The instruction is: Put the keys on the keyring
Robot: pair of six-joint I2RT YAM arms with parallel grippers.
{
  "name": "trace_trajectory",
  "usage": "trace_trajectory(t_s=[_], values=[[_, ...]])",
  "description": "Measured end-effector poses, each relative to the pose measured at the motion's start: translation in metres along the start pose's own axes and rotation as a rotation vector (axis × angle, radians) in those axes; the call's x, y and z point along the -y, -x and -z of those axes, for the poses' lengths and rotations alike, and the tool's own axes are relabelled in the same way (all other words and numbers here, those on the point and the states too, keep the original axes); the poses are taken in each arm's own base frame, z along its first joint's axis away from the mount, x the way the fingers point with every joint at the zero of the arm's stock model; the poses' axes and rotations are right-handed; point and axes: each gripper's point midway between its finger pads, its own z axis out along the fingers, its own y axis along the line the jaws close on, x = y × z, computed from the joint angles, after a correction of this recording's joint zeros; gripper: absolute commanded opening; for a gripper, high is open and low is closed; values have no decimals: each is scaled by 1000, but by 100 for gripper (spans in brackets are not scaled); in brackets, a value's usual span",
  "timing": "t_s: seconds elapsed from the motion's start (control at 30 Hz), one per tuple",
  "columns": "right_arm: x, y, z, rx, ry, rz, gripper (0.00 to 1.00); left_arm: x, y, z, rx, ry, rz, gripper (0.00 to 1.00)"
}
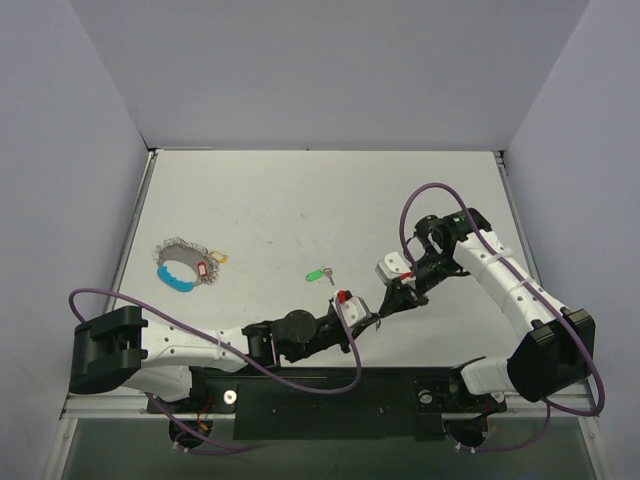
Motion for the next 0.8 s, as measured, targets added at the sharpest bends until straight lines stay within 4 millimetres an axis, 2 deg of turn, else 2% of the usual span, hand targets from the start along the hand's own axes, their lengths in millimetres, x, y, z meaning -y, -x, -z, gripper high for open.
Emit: trace_trajectory(t_s=[0.03,0.1,0.17,0.33,0.5,0.63,0.8], values=[[1,0,1,1,-7,-12,0,0,1,0,3,0,1,22],[2,2,4,14,-22,-34,0,0,5,1,15,0,6,50],[4,1,7,14,-40,-54,0,-1,12,6,41,0,16,60],[10,-6,19,18,-99,-112,0,-7,31,29,119,4,59,66],[18,-21,44,20,-211,-193,0,-24,50,62,172,49,69,72],[20,-51,77,-3,-355,-314,0,-46,71,97,207,126,80,75],[4,-96,127,-59,-557,-545,0,-80,79,146,181,253,72,75]])
